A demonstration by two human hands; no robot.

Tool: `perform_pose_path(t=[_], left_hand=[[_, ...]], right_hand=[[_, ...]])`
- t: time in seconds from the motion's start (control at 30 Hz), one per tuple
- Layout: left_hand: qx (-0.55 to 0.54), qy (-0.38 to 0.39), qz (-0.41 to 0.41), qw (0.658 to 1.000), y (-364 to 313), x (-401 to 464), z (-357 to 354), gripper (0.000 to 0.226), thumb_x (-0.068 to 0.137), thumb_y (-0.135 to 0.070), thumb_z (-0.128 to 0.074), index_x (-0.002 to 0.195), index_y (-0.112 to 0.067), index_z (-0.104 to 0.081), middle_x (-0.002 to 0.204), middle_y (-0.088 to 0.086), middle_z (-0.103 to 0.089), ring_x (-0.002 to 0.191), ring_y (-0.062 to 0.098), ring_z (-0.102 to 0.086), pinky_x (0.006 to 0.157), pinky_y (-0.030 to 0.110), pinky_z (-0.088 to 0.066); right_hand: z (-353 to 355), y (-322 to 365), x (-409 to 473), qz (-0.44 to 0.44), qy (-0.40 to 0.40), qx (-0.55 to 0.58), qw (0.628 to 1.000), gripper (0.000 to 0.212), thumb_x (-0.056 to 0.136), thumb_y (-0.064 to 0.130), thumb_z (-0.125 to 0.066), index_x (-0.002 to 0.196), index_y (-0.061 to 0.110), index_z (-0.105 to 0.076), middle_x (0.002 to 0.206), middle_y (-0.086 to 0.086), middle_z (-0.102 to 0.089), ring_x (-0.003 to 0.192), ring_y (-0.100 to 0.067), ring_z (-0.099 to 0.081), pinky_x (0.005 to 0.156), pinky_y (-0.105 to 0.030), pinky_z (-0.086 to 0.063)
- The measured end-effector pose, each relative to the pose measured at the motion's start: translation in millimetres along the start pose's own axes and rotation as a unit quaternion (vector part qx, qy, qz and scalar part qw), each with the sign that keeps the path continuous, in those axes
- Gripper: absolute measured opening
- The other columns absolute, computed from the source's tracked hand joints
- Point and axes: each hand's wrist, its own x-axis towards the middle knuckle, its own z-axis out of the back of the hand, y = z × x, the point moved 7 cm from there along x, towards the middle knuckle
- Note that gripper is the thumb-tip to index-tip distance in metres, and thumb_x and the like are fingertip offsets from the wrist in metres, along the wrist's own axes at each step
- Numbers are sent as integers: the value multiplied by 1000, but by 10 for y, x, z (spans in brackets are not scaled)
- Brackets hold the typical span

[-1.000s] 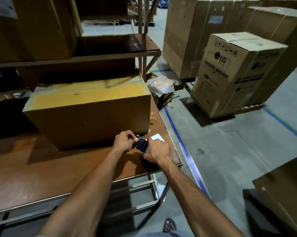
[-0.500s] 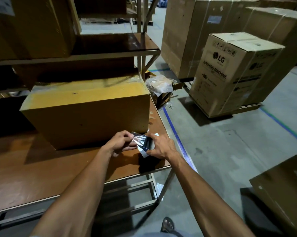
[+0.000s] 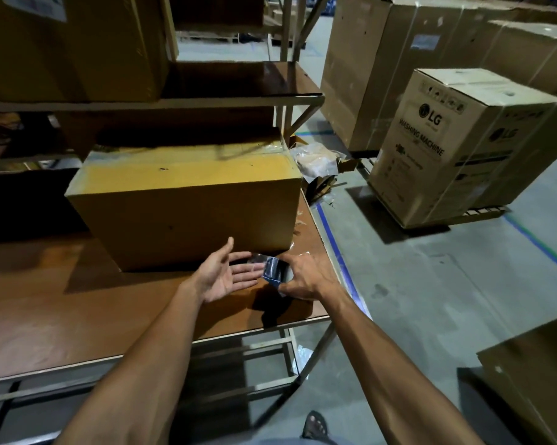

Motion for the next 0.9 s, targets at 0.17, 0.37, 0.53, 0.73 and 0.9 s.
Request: perform_pose_path(t=[0.17,0.37,0.53,0.73,0.9], left_hand=[[20,-61,-26,998,-64,-120,407,75,103,-67,-44,151,-10,-47,131,25,-71,122,40,-70,108,54,-53],[-10,-140,-77,987,-144,-329,1003,71,105,-61,-45,152,-7,-48,134,24,-69,122,36,-70,107,49,-53],[-31,-174,-95,980,-179,-537,1398,70,106,-59,-45,152,-6,-47,135,23,-68,123,36,-69,107,47,-53],[-45,-198,-98,974,-159,-681,1677,70,106,-58,-47,153,-6,-43,133,22,-68,119,32,-71,104,45,-54],[-48,-196,-104,974,-116,-698,1794,75,106,-57,-49,159,-6,-37,148,26,-58,120,33,-67,109,46,-50]], right_hand=[[-77,397,220,40,31,-44,998,61,79,58,-79,132,34,-61,115,-1,-75,102,-26,-72,83,-38,-58],[-198,1038,540,80,48,-126,988,57,85,61,-76,130,29,-62,116,-3,-73,104,-30,-71,80,-41,-50],[-411,1458,715,95,60,-180,977,56,85,59,-76,128,26,-64,118,-3,-71,107,-29,-70,78,-40,-44],[-521,1753,881,96,76,-230,965,51,89,54,-73,130,23,-65,121,-3,-71,112,-28,-68,83,-40,-46],[-656,1846,952,119,73,-287,948,57,92,58,-70,137,25,-62,135,-7,-67,131,-31,-55,112,-53,-37]])
